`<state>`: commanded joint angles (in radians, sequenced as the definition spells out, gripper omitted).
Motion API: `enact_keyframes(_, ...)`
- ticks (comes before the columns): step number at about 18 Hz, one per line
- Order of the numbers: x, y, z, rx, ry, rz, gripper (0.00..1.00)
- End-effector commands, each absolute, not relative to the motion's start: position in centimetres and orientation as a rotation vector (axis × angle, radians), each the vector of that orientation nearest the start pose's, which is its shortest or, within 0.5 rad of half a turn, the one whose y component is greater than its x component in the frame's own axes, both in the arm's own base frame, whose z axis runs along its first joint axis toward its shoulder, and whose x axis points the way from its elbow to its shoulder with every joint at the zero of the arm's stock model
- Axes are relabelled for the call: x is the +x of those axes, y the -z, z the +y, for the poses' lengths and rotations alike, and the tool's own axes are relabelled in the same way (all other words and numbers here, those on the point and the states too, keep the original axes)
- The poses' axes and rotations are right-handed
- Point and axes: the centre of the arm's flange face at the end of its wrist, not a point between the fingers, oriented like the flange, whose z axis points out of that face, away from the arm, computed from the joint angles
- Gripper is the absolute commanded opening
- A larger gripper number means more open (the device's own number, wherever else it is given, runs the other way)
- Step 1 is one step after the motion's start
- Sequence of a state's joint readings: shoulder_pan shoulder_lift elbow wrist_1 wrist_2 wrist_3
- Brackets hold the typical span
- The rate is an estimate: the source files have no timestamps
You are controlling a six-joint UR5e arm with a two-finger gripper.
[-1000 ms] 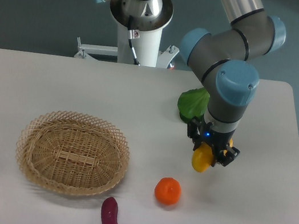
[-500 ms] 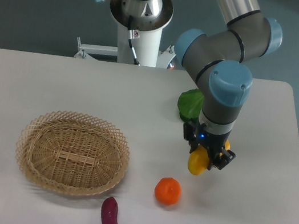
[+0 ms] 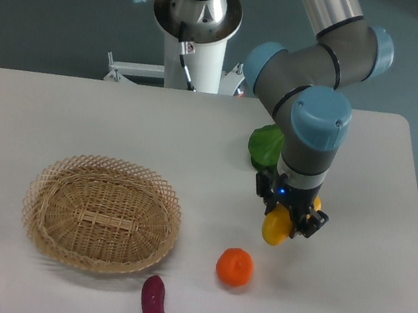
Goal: Pick up the mango from the table
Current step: 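Hold the yellow mango raised above the table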
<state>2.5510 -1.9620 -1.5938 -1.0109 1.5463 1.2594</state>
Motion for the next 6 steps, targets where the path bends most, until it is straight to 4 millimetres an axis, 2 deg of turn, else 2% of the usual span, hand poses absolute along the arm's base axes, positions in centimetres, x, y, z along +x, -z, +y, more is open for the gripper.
enact_keyframes(6,-45.22,-31.45,46.66,-3.02,-0.186,0.427,0.57)
